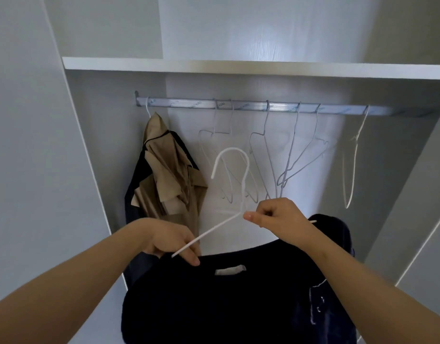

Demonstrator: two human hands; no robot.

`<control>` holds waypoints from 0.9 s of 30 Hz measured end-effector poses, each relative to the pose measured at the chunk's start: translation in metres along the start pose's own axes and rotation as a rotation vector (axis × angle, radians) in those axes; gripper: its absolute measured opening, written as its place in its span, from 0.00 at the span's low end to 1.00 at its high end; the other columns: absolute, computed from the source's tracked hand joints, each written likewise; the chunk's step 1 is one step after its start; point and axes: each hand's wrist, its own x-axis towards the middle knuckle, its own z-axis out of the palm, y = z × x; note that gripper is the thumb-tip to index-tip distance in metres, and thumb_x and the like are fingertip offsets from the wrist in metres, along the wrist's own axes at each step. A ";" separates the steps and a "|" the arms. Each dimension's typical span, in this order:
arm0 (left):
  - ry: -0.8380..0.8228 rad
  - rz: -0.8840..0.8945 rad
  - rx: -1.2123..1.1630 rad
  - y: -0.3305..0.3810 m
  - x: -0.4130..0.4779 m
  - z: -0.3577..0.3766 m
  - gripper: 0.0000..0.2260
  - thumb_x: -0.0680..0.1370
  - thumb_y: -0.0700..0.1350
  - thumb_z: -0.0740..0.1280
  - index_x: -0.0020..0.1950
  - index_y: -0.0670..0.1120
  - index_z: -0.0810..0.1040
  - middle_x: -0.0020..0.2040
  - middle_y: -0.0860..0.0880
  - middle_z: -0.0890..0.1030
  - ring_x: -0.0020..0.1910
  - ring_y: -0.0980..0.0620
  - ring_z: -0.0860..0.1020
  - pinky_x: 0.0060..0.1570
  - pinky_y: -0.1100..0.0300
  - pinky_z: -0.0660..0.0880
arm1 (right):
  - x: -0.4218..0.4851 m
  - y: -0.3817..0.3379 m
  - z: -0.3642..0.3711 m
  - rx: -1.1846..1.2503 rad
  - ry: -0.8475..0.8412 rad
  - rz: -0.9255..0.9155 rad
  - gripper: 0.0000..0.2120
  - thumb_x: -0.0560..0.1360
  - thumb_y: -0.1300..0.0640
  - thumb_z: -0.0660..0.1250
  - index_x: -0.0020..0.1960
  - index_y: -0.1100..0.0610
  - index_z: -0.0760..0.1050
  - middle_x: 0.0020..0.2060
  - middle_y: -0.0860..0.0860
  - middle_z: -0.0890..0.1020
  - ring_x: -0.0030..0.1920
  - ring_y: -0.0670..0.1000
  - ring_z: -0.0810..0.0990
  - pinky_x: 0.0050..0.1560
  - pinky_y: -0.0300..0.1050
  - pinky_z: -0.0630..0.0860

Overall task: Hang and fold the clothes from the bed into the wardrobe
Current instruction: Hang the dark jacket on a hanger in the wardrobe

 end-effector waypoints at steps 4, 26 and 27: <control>0.490 0.004 0.179 0.004 0.008 0.005 0.06 0.80 0.43 0.59 0.45 0.44 0.72 0.39 0.48 0.72 0.36 0.54 0.70 0.36 0.62 0.67 | -0.001 -0.001 -0.008 0.045 -0.213 0.077 0.15 0.75 0.50 0.67 0.31 0.54 0.76 0.20 0.42 0.69 0.23 0.39 0.67 0.29 0.27 0.65; 0.907 0.514 0.416 -0.015 -0.003 -0.017 0.06 0.79 0.47 0.62 0.55 0.53 0.75 0.46 0.55 0.79 0.43 0.58 0.77 0.48 0.51 0.76 | 0.000 -0.020 -0.015 0.140 -0.061 0.160 0.16 0.77 0.50 0.63 0.32 0.52 0.77 0.18 0.43 0.64 0.19 0.42 0.59 0.22 0.29 0.61; 0.933 0.529 0.381 -0.016 -0.002 -0.017 0.04 0.79 0.47 0.63 0.52 0.55 0.75 0.43 0.56 0.79 0.41 0.59 0.76 0.45 0.52 0.76 | 0.000 -0.018 -0.019 0.163 -0.068 0.191 0.16 0.77 0.49 0.63 0.33 0.53 0.77 0.18 0.43 0.64 0.19 0.43 0.59 0.22 0.30 0.60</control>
